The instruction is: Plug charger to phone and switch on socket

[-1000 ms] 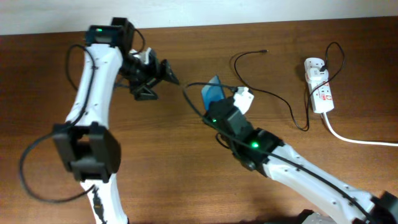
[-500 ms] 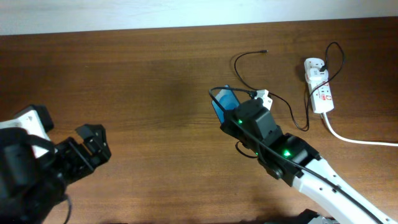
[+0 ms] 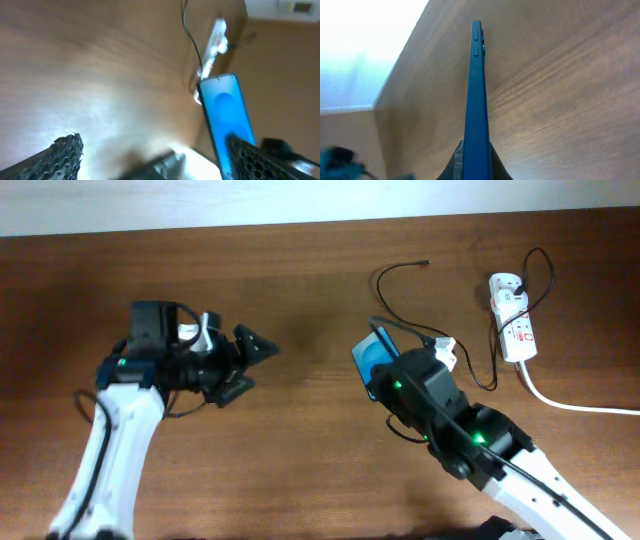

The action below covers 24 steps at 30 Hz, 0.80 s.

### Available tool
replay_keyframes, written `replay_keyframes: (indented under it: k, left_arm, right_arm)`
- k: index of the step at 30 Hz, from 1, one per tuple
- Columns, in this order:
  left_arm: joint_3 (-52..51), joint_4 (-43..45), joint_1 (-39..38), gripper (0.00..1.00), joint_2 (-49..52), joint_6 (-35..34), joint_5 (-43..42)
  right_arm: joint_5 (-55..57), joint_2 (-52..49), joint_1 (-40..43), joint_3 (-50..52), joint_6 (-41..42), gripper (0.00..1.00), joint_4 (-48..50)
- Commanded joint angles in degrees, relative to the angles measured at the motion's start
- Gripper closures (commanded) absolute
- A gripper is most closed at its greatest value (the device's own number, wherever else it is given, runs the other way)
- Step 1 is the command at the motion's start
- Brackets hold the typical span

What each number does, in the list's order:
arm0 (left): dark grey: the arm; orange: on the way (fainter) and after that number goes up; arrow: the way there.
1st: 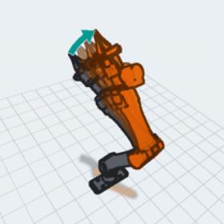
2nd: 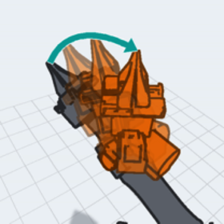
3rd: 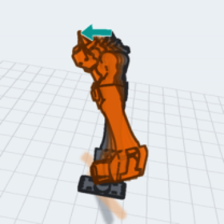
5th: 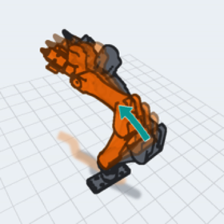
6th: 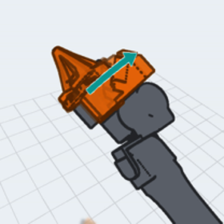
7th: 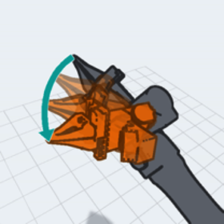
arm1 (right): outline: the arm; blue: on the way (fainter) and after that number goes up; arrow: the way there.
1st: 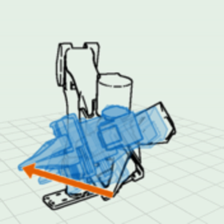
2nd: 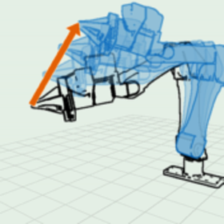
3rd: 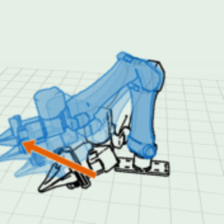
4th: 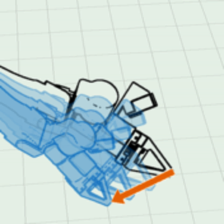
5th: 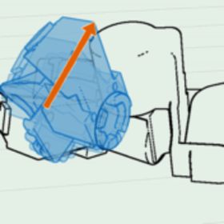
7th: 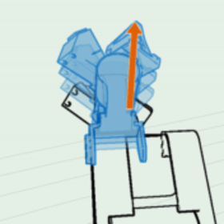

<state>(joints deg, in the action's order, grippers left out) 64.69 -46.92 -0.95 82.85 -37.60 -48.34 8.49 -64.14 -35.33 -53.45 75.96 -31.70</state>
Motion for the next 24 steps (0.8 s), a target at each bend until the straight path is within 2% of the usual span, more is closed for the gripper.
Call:
replay_keyframes:
  k: [1, 3, 5, 7, 12, 14, 16, 19, 22, 24]
  left_arm:
    - [-0.3, 0.0, 0.0, 0.01, 6.3, -0.6, -17.4]
    - [-0.3, 0.0, 0.0, 0.0, 8.3, -1.0, -21.6]
    - [-0.3, 0.0, 0.0, 0.0, 8.5, -3.4, -21.4]
    - [-0.3, 0.1, 0.0, 0.04, 8.5, -6.9, -21.3]
    - [-0.3, 4.1, 0.0, 0.17, 8.5, -16.5, -20.9]
    - [-0.3, 6.1, 0.0, 0.26, 8.5, -19.6, -20.9]
    - [-0.3, 6.4, 0.0, 0.31, 8.5, -21.4, -19.7]
    - [-0.3, 6.4, 0.0, 0.48, 8.5, -23.1, -18.0]
    - [-0.3, 6.9, 0.0, 0.58, 8.5, -25.6, -17.0]
    - [-0.3, 7.9, 0.0, 0.6, 8.5, -25.9, -15.7]
  right_arm:
    - [-3.7, -3.1, 0.0, -0.9, 12.2, 0.96, 4.0]
    - [-11.6, -5.9, 0.0, -0.9, 10.2, 0.96, 9.9]
    - [-15.8, -8.1, 0.0, -0.9, 5.9, 0.96, 15.5]
    - [-17.5, -10.3, -0.7, -0.9, 5.5, 0.96, 18.8]
    - [-19.5, -12.3, -5.0, -0.9, 7.5, 0.96, 26.3]
    - [-19.5, -12.3, -5.5, -0.9, 10.1, 0.96, 28.7]
    - [-20.9, -12.3, -5.5, -0.9, 13.4, 0.96, 28.5]
    - [-22.6, -12.3, -5.5, -0.9, 15.0, 0.96, 28.0]
    - [-21.5, -12.4, -5.6, -0.9, 16.2, 0.96, 27.2]
    - [-21.5, -12.5, -5.6, -0.9, 19.7, 0.96, 27.2]
